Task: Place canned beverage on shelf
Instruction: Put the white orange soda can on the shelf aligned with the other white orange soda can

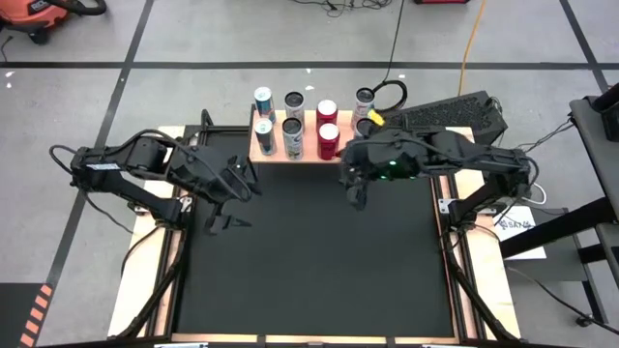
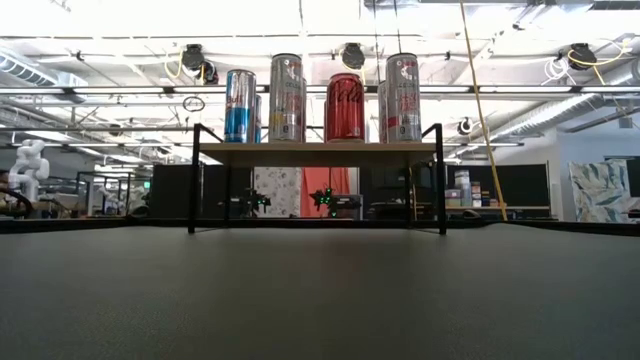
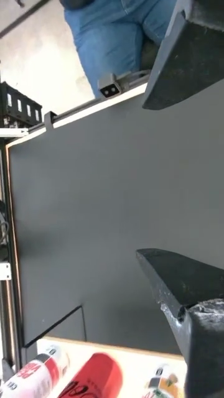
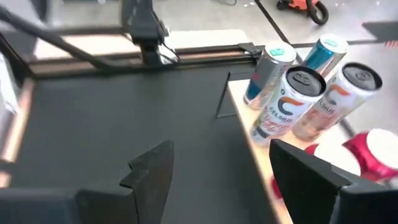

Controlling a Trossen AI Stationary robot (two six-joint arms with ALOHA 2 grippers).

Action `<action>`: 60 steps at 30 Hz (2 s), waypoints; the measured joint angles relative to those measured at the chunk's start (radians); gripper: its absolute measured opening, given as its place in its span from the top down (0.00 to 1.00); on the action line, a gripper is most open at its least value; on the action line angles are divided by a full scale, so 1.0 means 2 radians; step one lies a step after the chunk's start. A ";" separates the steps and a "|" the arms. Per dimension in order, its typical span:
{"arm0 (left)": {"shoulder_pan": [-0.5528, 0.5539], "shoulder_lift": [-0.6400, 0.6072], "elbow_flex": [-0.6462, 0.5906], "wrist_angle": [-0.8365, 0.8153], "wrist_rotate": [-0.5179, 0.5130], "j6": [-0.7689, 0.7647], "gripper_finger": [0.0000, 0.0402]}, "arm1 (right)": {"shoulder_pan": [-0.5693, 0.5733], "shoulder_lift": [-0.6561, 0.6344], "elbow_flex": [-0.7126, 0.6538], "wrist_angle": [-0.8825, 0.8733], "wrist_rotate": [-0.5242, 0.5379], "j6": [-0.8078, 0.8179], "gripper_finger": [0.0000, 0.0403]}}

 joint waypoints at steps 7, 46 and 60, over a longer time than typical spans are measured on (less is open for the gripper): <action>-0.024 0.000 0.000 0.000 -0.001 -0.017 0.04 | -0.029 0.039 0.000 0.029 -0.001 -0.134 0.39; -0.034 0.000 0.000 -0.005 -0.012 -0.019 0.04 | -0.222 0.140 0.000 0.161 -0.198 -0.178 0.39; -0.034 0.000 0.000 -0.017 -0.012 -0.017 0.04 | -0.232 0.147 0.000 0.163 -0.198 -0.175 0.39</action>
